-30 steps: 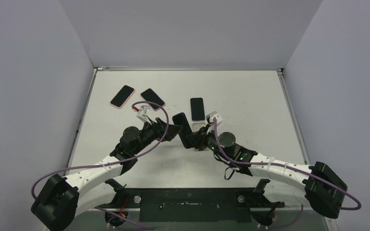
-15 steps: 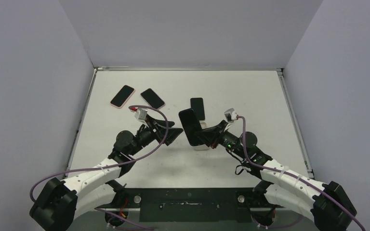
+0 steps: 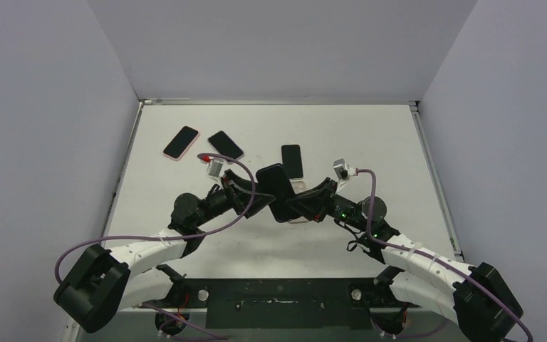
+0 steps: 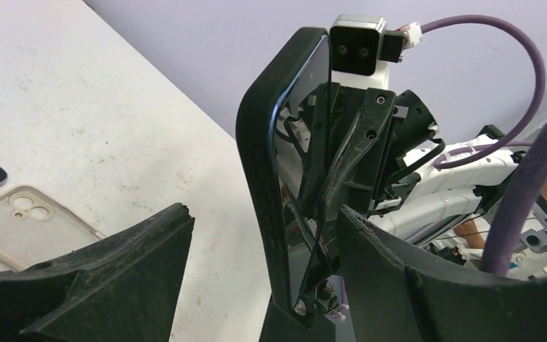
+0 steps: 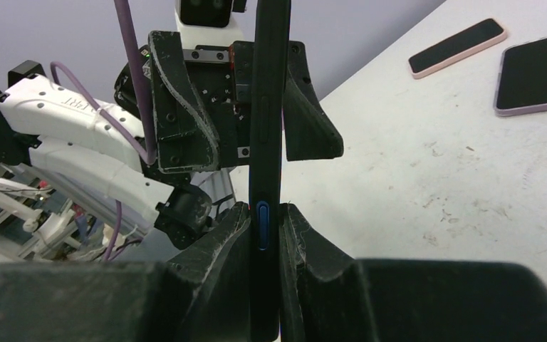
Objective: Take the phone out of the phone case
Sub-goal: Pick up the phone at the center of the board.
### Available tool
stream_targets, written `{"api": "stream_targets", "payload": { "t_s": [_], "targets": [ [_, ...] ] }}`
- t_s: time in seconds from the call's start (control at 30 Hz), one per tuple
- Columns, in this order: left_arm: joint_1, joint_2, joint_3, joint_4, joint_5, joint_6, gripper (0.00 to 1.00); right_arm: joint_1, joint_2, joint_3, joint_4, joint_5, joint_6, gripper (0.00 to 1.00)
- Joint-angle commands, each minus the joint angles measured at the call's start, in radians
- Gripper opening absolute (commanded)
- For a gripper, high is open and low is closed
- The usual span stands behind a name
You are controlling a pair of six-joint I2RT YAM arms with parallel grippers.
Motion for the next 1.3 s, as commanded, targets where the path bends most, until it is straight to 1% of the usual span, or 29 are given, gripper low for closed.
{"api": "stream_targets", "payload": {
  "t_s": [0.0, 0.17, 0.3, 0.47, 0.53, 0.57, 0.63, 0.67, 0.83, 0.93, 1.13, 1.2, 1.27],
  "targets": [
    [0.007, 0.015, 0.037, 0.133, 0.042, -0.048, 0.68, -0.014, 0.038, 0.015, 0.229, -0.083, 0.060, 0.00],
    [0.018, 0.020, 0.035, 0.167, 0.058, -0.084, 0.61, -0.025, 0.094, 0.016, 0.282, -0.129, 0.091, 0.00],
    [0.031, 0.015, 0.028, 0.189, 0.064, -0.110, 0.51, -0.030, 0.128, 0.020, 0.293, -0.156, 0.098, 0.00],
    [0.039, 0.016, 0.019, 0.193, 0.071, -0.120, 0.33, -0.034, 0.161, 0.029, 0.304, -0.168, 0.107, 0.00],
    [0.043, 0.017, 0.013, 0.197, 0.065, -0.128, 0.23, -0.035, 0.175, 0.033, 0.313, -0.171, 0.114, 0.00],
    [0.046, 0.016, 0.011, 0.200, 0.062, -0.133, 0.17, -0.035, 0.180, 0.030, 0.321, -0.170, 0.119, 0.02],
    [0.050, 0.014, 0.006, 0.200, 0.048, -0.144, 0.06, -0.034, 0.185, 0.028, 0.326, -0.165, 0.123, 0.08],
    [0.053, 0.012, 0.001, 0.197, 0.035, -0.153, 0.00, -0.033, 0.185, 0.027, 0.325, -0.160, 0.121, 0.13],
    [0.064, -0.007, -0.034, 0.175, -0.076, -0.211, 0.00, -0.023, 0.180, 0.008, 0.312, -0.118, 0.097, 0.46],
    [0.065, -0.024, -0.053, 0.150, -0.140, -0.252, 0.00, -0.001, 0.179, 0.002, 0.282, -0.082, 0.060, 0.61],
    [0.068, -0.091, -0.091, 0.087, -0.290, -0.331, 0.00, 0.065, 0.189, -0.003, 0.256, -0.004, -0.018, 0.77],
    [0.068, -0.115, -0.103, 0.086, -0.330, -0.359, 0.00, 0.085, 0.190, -0.014, 0.258, 0.040, -0.037, 0.80],
    [0.068, -0.138, -0.106, 0.079, -0.358, -0.382, 0.00, 0.103, 0.191, -0.035, 0.286, 0.079, -0.045, 0.81]
  ]
}}
